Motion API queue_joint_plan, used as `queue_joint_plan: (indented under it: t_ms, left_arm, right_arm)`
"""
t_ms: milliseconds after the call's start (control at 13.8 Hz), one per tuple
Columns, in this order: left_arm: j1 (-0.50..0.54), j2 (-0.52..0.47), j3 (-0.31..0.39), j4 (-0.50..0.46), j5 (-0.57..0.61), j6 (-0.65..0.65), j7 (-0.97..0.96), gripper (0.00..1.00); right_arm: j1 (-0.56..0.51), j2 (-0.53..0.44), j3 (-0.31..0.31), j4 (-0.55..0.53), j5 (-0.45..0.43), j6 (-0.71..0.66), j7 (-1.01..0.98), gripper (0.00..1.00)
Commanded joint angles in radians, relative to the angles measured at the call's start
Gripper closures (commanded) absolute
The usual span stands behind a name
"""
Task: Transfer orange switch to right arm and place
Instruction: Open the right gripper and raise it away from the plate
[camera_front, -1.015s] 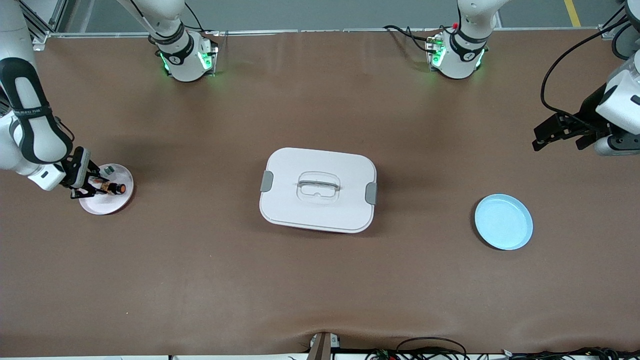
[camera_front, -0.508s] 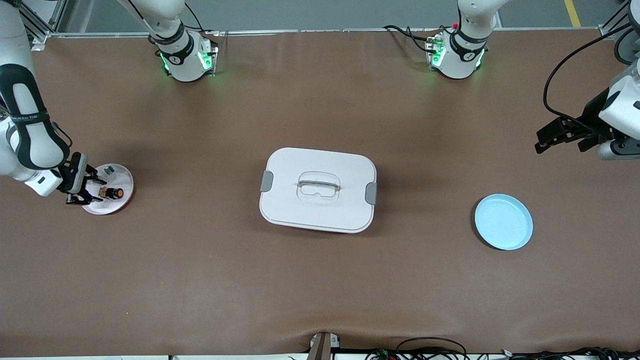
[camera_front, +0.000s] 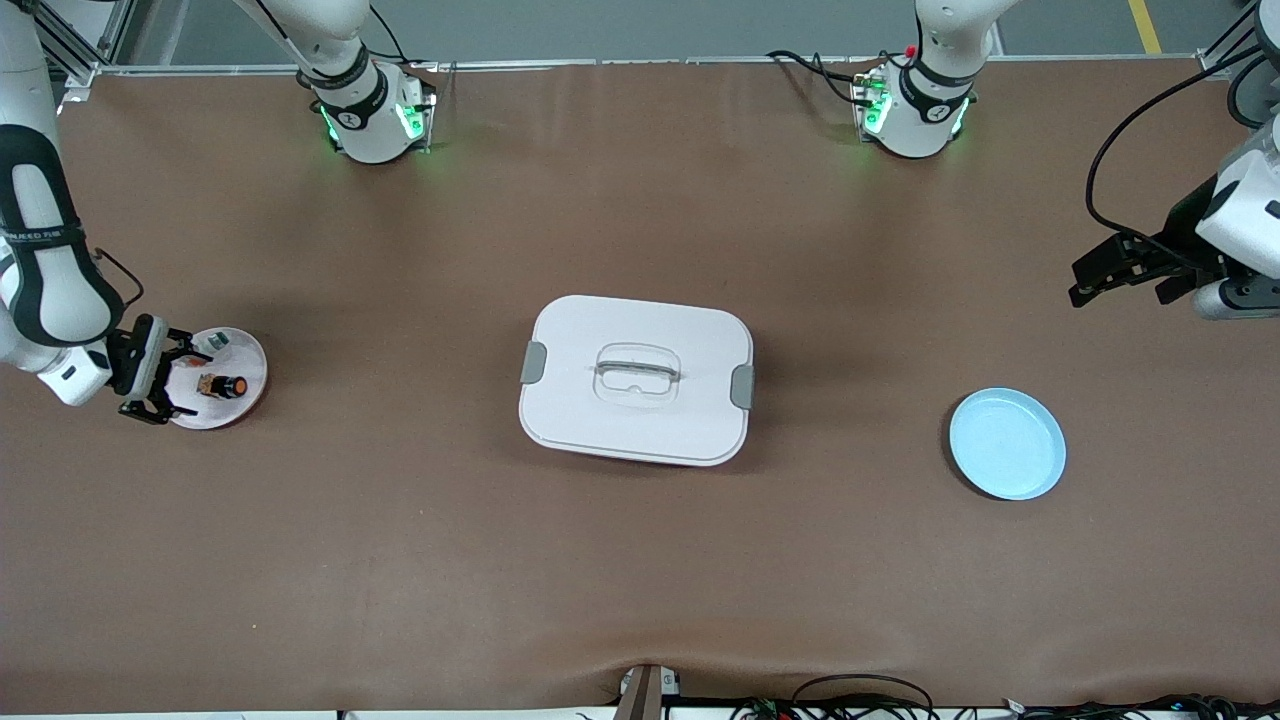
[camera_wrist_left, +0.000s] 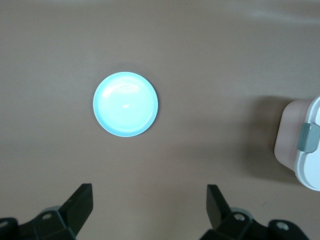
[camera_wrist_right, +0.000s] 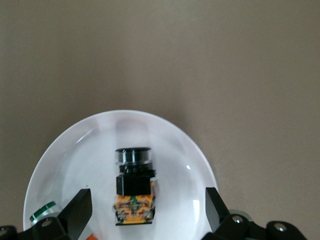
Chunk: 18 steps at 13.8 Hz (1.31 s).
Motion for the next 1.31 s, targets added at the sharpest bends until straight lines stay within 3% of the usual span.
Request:
queue_joint_plan:
  t_ms: [0,145,290,508,798,1015,1233]
  left_arm:
    - [-0.066,0.001,0.043,0.026,0.018,-0.015,0.002,0.0]
    - [-0.188,0.001,0.171,0.027,0.019,-0.015,0.001,0.0]
    - [-0.271,0.001,0.256,0.029,0.019,-0.016,0.001,0.0]
    - [-0.314,-0.001,0.298,0.029,0.019,-0.016,0.001,0.0]
    - [-0.336,0.001,0.305,0.031,0.027,-0.016,0.001,0.0]
    - [-0.448,0.001,0.431,0.031,0.03,-0.016,0.001,0.0]
    - [-0.471,0.004,0.456,0.031,0.032,-0.016,0.001,0.0]
  right_arm:
    - [0.041,-0.041,-0.003,0.012,-0.005,-0.048,0.142,0.0]
    - [0.062,-0.061,-0.003,0.015,-0.034,-0.074,0.25,0.0]
    - [0.101,-0.09,-0.005,0.035,-0.111,-0.123,0.403,0.0]
    - [0.131,-0.117,0.003,0.127,-0.229,-0.307,0.677,0.0]
    - [0.168,-0.181,0.003,0.175,-0.236,-0.438,0.917,0.0]
    - [0.22,-0.238,0.003,0.179,-0.266,-0.467,1.14,0.0]
    - [0.273,-0.249,0.005,0.292,-0.308,-0.612,1.381,0.0]
